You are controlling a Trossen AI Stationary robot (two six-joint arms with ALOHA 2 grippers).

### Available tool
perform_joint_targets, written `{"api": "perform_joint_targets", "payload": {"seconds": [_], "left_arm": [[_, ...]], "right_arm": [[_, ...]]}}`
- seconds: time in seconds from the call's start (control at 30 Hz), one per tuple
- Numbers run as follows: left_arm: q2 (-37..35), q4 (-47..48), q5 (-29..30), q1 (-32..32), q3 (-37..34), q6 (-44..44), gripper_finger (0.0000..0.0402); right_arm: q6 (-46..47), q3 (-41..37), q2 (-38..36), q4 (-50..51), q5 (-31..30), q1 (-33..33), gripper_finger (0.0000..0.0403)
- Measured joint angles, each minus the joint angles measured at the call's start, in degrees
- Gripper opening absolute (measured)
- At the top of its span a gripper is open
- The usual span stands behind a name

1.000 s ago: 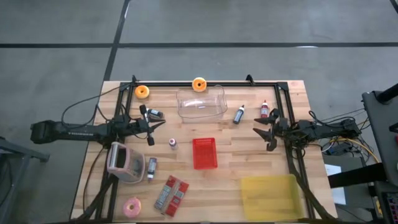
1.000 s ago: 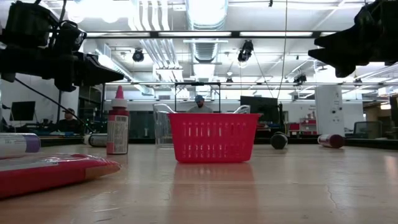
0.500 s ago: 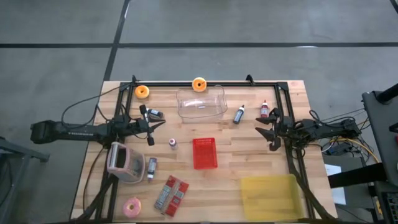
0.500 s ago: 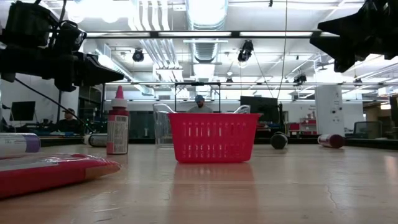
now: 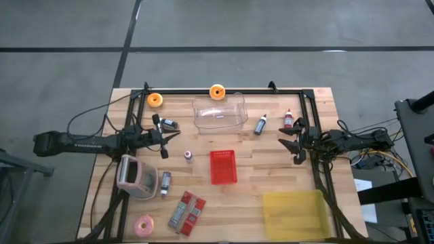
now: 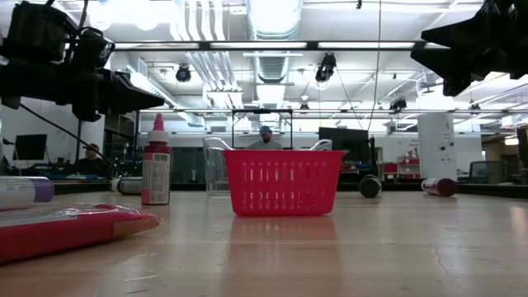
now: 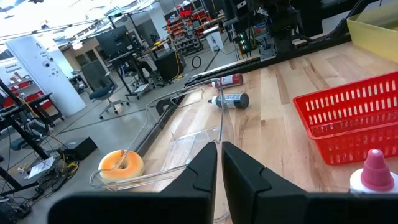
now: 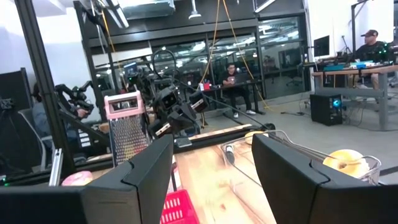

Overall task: Pick & Place Food Item
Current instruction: Put the right black food coloring bottle into the transparent bin

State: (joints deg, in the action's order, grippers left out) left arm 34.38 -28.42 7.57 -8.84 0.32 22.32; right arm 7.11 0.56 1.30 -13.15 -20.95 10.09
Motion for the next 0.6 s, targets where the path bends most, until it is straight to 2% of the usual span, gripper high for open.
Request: {"api": "perform_joint_targets", "payload": {"seconds": [0.2,0.37,0.43,0.5,0.6], "left_arm": [[0.0,0.0,0.0,0.02,-0.02,-0.01,0.0028],[0.0,0.0,-0.01,0.0,-0.02,0.0,0.0028],[0.01,0.0,0.0,0.0,-0.02,0.01,0.0028],[-0.01,-0.01,0.0,0.0,-0.01,-0.01,0.0028],[0.0,0.0,0.0,0.02,-0.02,-0.01,0.0028]], "right_arm": [[-0.31,0.0,0.04,-5.18,-0.04,0.0,0.0217],[-5.69,0.0,0.04,-12.72,-0.66,0.04,0.0217],[-8.07,0.02,0.03,-17.52,-3.76,0.04,0.0217],[-9.41,0.33,-0.02,-20.64,-9.76,0.04,0.0217],[-8.79,1.98,0.27,-18.69,-18.08,0.02,0.0217]]}}
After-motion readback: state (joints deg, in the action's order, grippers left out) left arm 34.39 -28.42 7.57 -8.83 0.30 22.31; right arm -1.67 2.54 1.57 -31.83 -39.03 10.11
